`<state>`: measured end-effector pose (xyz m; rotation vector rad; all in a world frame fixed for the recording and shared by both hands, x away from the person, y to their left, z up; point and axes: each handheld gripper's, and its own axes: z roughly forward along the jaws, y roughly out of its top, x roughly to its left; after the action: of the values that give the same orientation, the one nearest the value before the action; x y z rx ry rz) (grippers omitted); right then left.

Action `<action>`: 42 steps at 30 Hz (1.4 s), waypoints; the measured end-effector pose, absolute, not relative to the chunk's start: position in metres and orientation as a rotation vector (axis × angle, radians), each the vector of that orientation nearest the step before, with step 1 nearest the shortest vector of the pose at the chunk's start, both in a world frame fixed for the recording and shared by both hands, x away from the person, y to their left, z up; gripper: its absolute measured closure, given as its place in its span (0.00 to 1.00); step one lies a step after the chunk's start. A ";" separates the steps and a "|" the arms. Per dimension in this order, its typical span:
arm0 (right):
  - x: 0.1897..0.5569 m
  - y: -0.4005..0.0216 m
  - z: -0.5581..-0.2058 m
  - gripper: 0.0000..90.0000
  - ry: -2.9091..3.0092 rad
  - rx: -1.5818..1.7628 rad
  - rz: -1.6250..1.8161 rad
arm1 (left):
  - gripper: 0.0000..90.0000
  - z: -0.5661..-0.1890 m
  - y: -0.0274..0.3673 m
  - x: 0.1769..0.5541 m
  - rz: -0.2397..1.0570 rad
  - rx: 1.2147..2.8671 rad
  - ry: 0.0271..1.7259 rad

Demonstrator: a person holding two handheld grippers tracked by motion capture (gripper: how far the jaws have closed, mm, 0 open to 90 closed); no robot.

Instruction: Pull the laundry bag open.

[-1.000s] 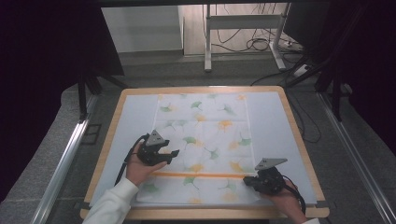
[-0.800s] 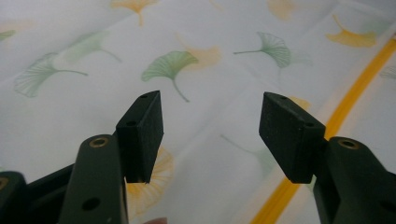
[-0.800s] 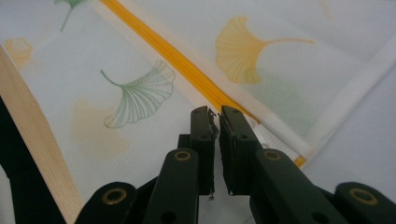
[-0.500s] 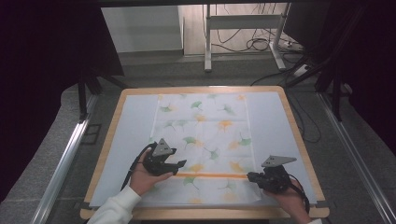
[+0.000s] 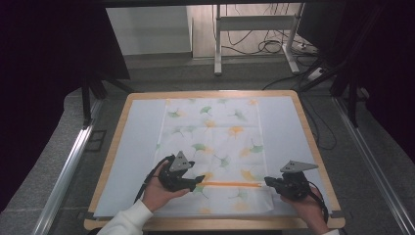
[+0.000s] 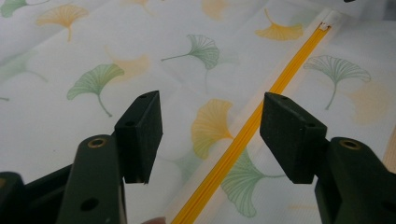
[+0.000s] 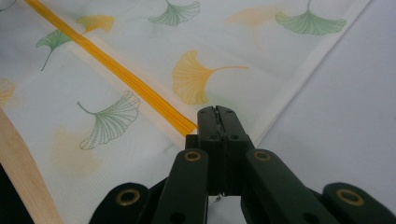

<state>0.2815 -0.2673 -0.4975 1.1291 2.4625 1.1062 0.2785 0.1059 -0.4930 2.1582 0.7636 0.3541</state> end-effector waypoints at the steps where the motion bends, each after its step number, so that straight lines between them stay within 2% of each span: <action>1: 0.281 -0.267 -0.497 0.99 2.462 1.129 1.106 | 0.42 -0.493 0.106 0.279 0.354 2.158 0.764; 22: 0.303 -0.276 -0.500 0.99 2.423 1.175 1.100 | 0.45 -0.499 0.054 0.285 0.265 2.212 0.673; 42: 0.331 -0.260 -0.517 0.99 2.504 1.170 1.002 | 0.49 -0.496 0.018 0.290 0.210 2.217 0.602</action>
<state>0.3306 -0.2596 -0.5166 1.1698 2.5036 1.0023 0.2897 0.0176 -0.4960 2.2170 0.6017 0.2097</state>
